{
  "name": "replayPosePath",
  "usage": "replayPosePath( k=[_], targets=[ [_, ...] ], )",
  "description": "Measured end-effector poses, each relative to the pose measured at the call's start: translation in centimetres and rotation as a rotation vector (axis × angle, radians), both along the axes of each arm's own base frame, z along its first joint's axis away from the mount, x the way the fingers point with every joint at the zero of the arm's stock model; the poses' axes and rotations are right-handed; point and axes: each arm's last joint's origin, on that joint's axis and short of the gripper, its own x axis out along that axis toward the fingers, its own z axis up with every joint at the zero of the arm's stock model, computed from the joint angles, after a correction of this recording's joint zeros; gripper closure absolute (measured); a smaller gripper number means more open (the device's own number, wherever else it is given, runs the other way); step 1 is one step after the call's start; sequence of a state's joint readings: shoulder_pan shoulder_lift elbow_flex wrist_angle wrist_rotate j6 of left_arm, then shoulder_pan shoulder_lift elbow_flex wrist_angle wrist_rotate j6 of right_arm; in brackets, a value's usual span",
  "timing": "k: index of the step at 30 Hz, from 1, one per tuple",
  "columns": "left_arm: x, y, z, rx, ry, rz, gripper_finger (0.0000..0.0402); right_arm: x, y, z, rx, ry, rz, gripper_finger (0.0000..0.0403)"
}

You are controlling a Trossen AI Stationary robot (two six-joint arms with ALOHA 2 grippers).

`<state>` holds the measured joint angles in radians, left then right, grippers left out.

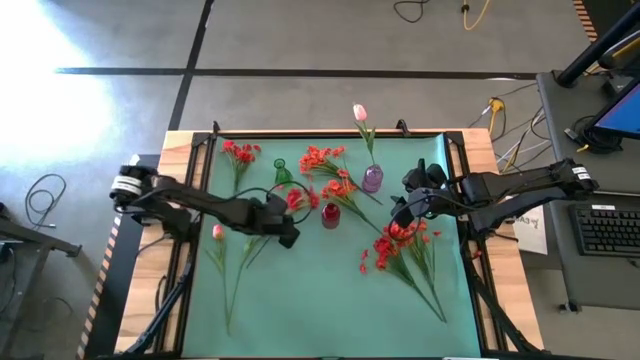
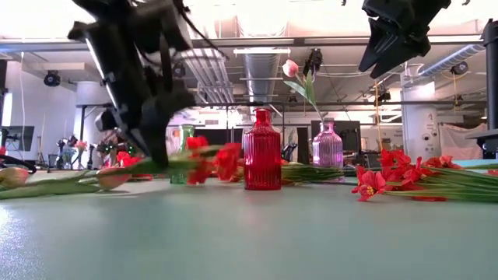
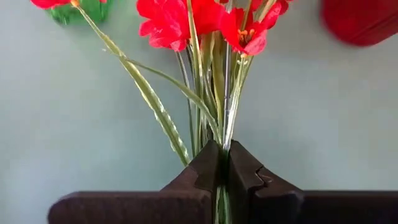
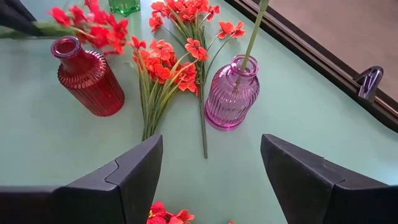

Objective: Sort flowers into vase by color
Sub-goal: Put the red flowers into the green vase

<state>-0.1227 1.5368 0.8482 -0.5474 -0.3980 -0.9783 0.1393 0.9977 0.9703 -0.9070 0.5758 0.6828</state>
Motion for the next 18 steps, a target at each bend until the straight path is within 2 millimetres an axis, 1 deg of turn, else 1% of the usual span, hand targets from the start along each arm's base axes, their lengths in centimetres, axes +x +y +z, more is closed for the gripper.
replayPosePath(
  k=[5, 12, 15, 18],
  targets=[
    [-1.2, -0.2, 3.5, 0.052, -0.130, -0.037, 0.0401, 0.0, 0.0, 0.0, -0.001, 0.001, 0.002, 0.0142],
    [-3.5, 0.3, 8.0, 0.174, -0.282, -0.110, 0.0401, 0.0, 0.0, -0.4, -0.004, 0.013, 0.002, 0.0142],
    [-4.2, 0.4, 10.5, 0.240, -0.408, -0.192, 0.0402, 0.0, 0.0, -0.6, -0.004, 0.015, 0.002, 0.0145],
    [-4.7, 0.5, 13.1, 0.353, -0.557, -0.291, 0.0402, -0.1, 0.0, -0.7, -0.005, 0.020, 0.001, 0.0144]
  ],
)
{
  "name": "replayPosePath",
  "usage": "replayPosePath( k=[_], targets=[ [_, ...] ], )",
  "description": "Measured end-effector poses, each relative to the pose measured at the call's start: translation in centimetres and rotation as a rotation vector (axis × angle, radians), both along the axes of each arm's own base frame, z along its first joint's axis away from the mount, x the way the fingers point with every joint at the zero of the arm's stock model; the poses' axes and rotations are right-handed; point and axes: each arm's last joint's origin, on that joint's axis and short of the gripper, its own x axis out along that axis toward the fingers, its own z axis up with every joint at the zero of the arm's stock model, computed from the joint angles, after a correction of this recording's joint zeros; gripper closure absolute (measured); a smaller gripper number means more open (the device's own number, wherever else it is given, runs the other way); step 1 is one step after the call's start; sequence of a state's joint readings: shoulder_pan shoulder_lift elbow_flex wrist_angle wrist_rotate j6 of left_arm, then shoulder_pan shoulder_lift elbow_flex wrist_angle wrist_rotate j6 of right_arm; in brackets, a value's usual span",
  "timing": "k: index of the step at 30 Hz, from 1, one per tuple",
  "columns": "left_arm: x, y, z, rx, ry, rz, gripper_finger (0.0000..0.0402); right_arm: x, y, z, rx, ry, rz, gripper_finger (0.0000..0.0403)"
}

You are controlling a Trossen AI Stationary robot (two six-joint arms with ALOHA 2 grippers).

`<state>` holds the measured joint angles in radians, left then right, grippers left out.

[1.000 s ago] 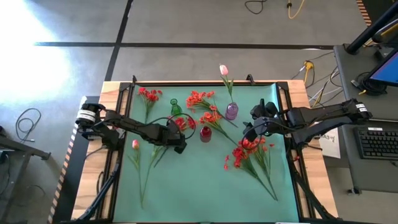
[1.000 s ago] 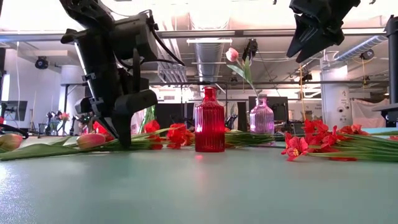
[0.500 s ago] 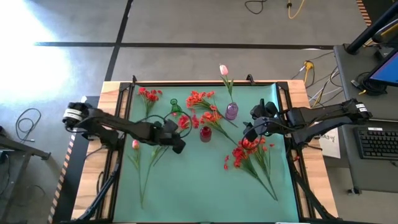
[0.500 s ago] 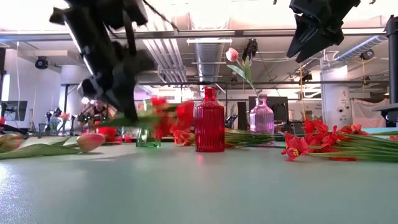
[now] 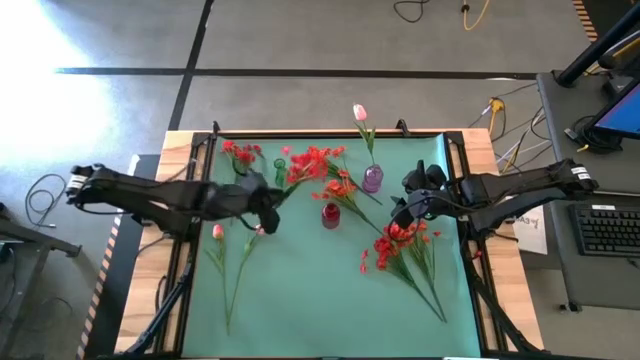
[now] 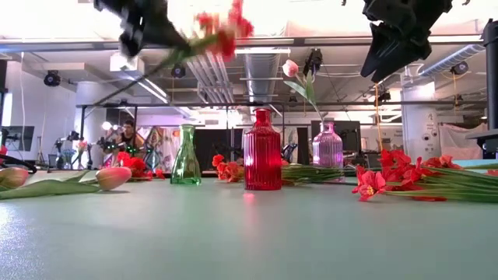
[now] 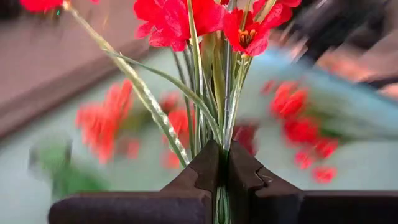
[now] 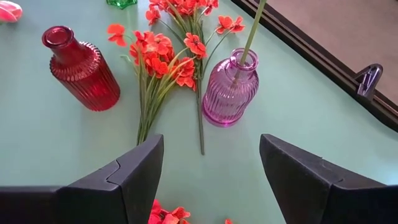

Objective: Sort flowers into vase by color
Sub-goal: Put the red flowers into the green vase

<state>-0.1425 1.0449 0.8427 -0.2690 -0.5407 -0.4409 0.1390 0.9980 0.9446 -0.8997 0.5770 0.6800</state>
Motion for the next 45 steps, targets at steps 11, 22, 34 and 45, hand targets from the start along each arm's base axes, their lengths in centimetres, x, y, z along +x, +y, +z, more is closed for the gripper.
replayPosePath(
  k=[11, 22, 34, 45],
  targets=[
    [-1.9, 2.7, 1.2, 0.401, -0.444, -0.182, 0.0401, 0.4, 0.1, 0.2, -0.006, -0.039, 0.014, 0.0149],
    [-4.0, 8.5, -3.1, 0.660, -0.474, 0.014, 0.0401, 0.7, 0.1, 0.4, -0.014, -0.066, 0.030, 0.0149],
    [-4.1, 12.4, -4.5, 0.619, -0.553, 0.014, 0.0401, 0.7, 0.1, 0.3, -0.014, -0.067, 0.030, 0.0147],
    [-3.4, 12.8, -5.7, 0.581, -0.553, 0.011, 0.0401, 0.7, 0.1, 0.3, -0.018, -0.063, 0.036, 0.0151]
  ],
)
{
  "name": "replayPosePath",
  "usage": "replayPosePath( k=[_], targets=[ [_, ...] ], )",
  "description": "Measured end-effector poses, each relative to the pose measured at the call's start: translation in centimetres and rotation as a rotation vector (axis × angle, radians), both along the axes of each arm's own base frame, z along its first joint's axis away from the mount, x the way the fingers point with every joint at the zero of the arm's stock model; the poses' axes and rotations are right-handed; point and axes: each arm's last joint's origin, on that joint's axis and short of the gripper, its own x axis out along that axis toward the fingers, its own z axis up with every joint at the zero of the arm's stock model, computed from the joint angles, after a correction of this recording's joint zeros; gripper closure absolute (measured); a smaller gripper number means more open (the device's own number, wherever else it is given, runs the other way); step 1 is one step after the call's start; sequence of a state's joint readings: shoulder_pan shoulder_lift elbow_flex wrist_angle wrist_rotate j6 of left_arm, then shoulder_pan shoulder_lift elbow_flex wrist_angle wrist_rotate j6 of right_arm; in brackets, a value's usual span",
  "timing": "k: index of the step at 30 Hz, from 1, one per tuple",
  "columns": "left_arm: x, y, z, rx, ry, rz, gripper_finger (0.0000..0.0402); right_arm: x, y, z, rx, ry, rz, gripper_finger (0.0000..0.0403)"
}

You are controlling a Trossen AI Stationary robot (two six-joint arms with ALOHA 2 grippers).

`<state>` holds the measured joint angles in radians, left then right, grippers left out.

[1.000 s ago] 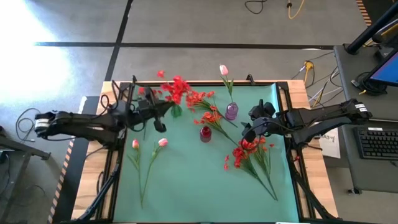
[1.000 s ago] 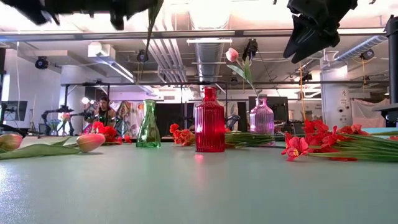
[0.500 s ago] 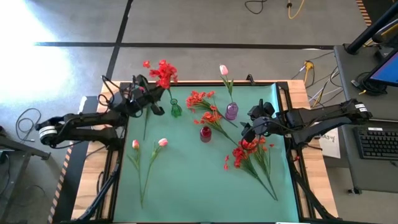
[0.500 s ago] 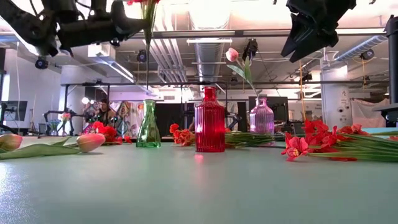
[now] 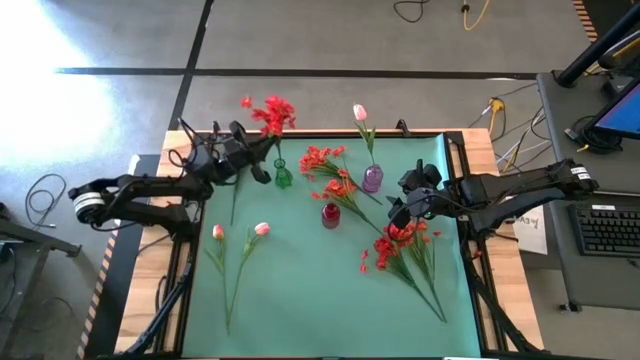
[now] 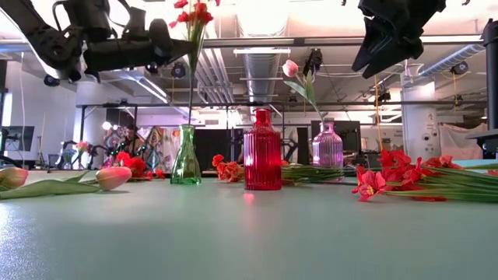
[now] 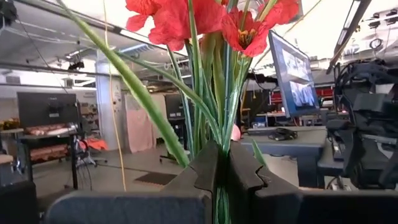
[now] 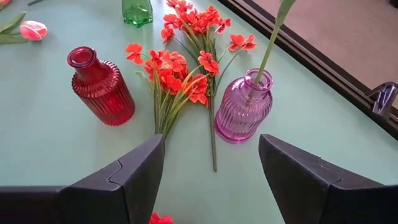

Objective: Sort flowers into vase by color
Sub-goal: Put the red flowers into the green vase, then put the orange flowers into the red vase

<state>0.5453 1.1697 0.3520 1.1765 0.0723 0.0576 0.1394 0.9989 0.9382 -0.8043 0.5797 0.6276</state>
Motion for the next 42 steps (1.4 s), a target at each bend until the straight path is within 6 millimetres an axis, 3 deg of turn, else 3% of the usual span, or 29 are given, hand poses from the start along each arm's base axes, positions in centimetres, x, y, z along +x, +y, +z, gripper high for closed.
replayPosePath(
  k=[19, 34, 42],
  targets=[
    [-0.2, 0.0, -1.2, -0.121, 0.000, 0.004, 0.0399, 0.0, 0.0, 0.0, 0.001, -0.002, 0.001, 0.0126],
    [-0.2, -0.1, -1.8, -0.171, 0.052, -0.001, 0.0305, 0.0, 0.0, 0.0, 0.003, -0.002, 0.002, 0.0117],
    [-0.8, -0.4, -1.7, -0.216, 0.107, -0.001, 0.0278, 0.0, 0.0, 0.0, 0.005, -0.002, 0.003, 0.0106]
  ],
)
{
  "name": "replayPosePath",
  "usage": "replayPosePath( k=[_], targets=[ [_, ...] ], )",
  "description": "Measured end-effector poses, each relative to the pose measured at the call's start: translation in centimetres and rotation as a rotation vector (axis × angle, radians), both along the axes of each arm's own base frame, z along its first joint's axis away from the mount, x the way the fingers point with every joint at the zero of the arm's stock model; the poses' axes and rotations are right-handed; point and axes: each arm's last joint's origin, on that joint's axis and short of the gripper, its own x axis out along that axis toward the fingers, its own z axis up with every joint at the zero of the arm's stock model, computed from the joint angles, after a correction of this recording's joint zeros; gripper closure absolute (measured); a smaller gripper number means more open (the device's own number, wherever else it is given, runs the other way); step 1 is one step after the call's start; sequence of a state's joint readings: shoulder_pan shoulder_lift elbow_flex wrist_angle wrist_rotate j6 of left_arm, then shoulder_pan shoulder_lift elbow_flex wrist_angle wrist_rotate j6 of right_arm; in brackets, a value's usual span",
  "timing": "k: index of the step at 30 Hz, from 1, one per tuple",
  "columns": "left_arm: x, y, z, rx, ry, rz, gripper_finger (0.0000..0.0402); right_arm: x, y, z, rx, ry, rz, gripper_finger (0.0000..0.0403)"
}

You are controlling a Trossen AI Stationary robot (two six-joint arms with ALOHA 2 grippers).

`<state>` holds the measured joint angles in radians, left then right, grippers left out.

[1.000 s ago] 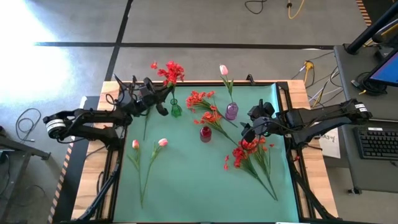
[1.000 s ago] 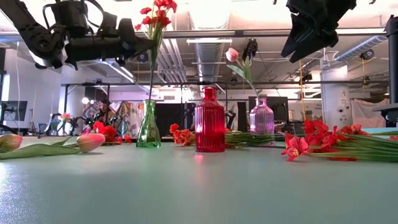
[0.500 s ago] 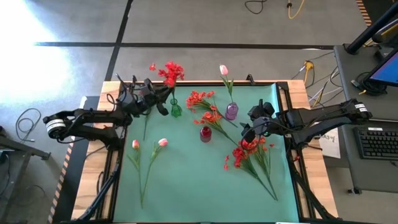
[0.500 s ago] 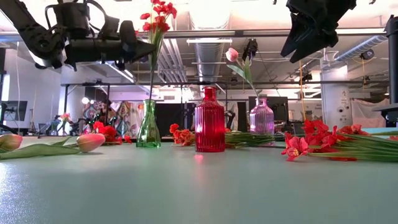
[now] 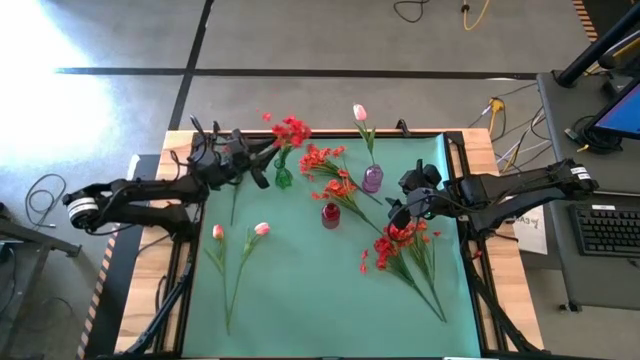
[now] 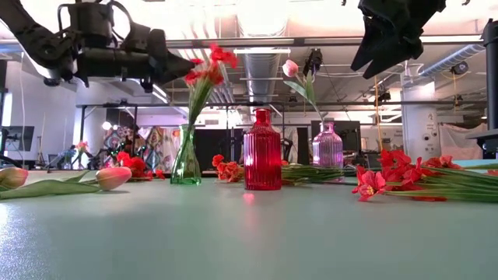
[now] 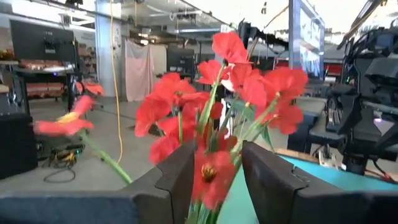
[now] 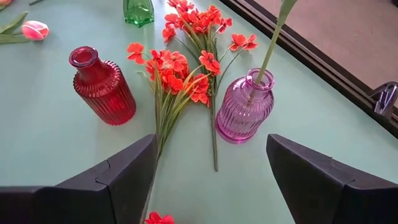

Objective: Sort flowers into vase by color
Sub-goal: Put the orange flowers into the red vase

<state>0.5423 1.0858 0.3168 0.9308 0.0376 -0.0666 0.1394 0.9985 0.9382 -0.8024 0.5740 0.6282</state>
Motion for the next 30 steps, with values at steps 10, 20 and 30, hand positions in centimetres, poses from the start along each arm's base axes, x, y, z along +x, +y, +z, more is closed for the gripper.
replayPosePath(
  k=[10, 20, 30],
  targets=[
    [-1.7, -1.5, 0.4, -0.211, 0.046, -0.117, 0.0276, 0.1, 0.4, -0.2, 0.129, 0.013, 0.083, 0.0110],
    [-2.7, -4.7, -1.2, -0.470, 0.231, -0.163, 0.0282, 1.8, 0.9, -1.8, 0.183, 0.093, 0.132, 0.0115],
    [-4.3, -6.7, -2.0, -0.692, 0.297, -0.181, 0.0286, 4.8, 0.6, -4.6, 0.130, 0.189, 0.179, 0.0121]
  ],
)
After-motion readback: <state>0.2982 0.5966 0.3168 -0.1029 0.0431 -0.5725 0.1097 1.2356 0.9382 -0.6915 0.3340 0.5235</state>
